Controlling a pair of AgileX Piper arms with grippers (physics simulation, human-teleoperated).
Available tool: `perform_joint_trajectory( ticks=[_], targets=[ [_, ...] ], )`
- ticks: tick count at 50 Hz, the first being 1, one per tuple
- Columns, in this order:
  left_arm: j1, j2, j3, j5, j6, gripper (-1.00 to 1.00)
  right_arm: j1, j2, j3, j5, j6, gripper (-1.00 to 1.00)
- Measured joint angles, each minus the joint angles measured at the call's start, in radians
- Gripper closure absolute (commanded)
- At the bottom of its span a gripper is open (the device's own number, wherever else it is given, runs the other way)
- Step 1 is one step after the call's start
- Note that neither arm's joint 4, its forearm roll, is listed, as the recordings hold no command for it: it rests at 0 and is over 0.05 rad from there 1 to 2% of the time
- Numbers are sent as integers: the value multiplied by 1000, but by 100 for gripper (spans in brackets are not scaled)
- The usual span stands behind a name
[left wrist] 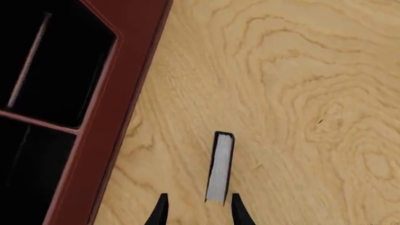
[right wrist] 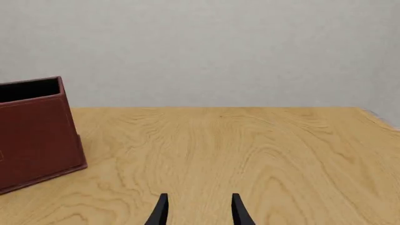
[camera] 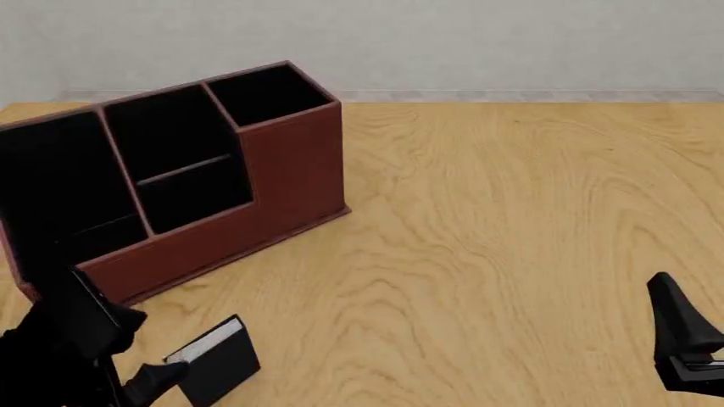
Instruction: Pick up the book and place it in the left compartment of the caddy.
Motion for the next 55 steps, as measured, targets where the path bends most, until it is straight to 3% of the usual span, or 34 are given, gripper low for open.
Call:
perform_joint_trajectory(
  ticks=[40, 41, 55],
  targets=[
    [-44, 256, 102, -268, -34, -100, 0, 0, 0, 0, 0, -100],
    [-44, 260, 103, -272, -34, 100, 0, 0, 0, 0, 0, -100],
    [-61, 266, 101, -267, -5, 100, 0, 0, 0, 0, 0, -100]
  ],
)
